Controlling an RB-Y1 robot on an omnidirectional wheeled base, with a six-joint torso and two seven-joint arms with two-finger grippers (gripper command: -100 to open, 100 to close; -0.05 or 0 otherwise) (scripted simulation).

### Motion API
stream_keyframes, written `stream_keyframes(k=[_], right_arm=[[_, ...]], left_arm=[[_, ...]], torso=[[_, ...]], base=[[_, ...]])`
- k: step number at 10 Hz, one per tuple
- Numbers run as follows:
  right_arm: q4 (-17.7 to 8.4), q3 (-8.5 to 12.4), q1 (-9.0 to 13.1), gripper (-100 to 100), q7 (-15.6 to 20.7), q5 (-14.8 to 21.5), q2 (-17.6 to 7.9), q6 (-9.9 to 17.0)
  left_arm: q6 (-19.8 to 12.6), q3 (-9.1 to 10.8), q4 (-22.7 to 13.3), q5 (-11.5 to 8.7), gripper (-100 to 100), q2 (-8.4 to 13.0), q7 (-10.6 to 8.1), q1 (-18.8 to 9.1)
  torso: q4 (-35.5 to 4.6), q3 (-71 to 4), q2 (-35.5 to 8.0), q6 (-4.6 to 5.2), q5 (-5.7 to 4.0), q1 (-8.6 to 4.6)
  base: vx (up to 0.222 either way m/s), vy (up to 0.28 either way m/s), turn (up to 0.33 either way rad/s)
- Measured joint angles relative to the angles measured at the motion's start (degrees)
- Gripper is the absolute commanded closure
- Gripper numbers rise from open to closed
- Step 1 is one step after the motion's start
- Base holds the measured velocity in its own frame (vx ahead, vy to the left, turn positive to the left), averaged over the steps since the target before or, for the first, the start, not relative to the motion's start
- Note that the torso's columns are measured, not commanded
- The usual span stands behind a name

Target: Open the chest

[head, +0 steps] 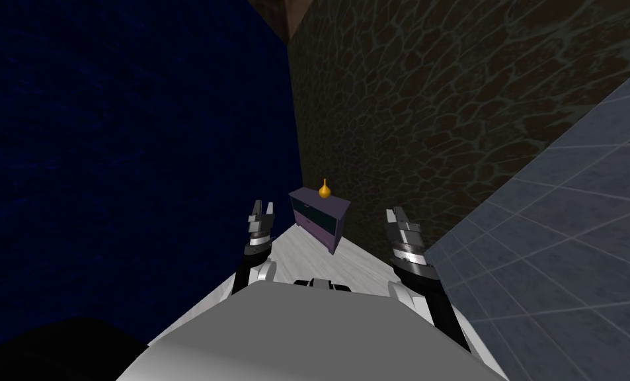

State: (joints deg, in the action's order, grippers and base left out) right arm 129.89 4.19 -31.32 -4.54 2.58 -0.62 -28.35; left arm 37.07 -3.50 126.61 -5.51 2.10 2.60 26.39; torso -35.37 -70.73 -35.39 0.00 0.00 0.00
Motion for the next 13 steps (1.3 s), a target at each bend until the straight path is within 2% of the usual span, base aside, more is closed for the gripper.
stream_keyframes(k=[1, 2, 5, 11, 13], right_arm=[[0.0, 0.0, 0.0, 0, 0.0, 0.0, 0.0, 0.0], [-0.02, 0.0, 0.0, 0, 0.0, 0.0, 0.0, 0.01], [-0.03, 0.0, -0.01, 0, 0.0, 0.0, 0.0, 0.01], [-0.03, 0.0, -0.02, 0, 0.0, 0.0, 0.0, 0.01], [-0.03, 0.0, -0.02, 0, 0.0, 0.0, 0.0, 0.01]], left_arm=[[0.0, 0.0, 0.0, 0.0, -100, 0.0, 0.0, 0.0], [0.25, -0.03, -0.8, -0.01, -100, 1.28, 0.08, -0.17], [2.02, -0.41, -4.67, 0.1, -100, 4.06, 0.56, -0.95], [6.31, -1.46, -14.39, 0.45, -100, 6.06, 2.15, -3.47], [8.45, -1.7, -18.68, 0.49, -100, 6.41, 2.48, -4.27]], torso=[[-4.23, -8.46, -4.23, 0.0, 0.0, 0.0], [-6.1, -12.45, -6.07, 0.01, 0.01, 0.04], [-6.87, -13.87, -6.81, 0.0, 0.01, 0.03], [-6.93, -13.8, -6.97, -0.02, 0.0, -0.01], [-6.91, -13.85, -6.88, 0.0, 0.01, 0.05]], base=[[0.035, 0.007, -0.06], [0.06, 0.022, -0.075], [0.075, 0.034, -0.073], [0.093, 0.044, -0.092], [0.102, 0.06, -0.128]])
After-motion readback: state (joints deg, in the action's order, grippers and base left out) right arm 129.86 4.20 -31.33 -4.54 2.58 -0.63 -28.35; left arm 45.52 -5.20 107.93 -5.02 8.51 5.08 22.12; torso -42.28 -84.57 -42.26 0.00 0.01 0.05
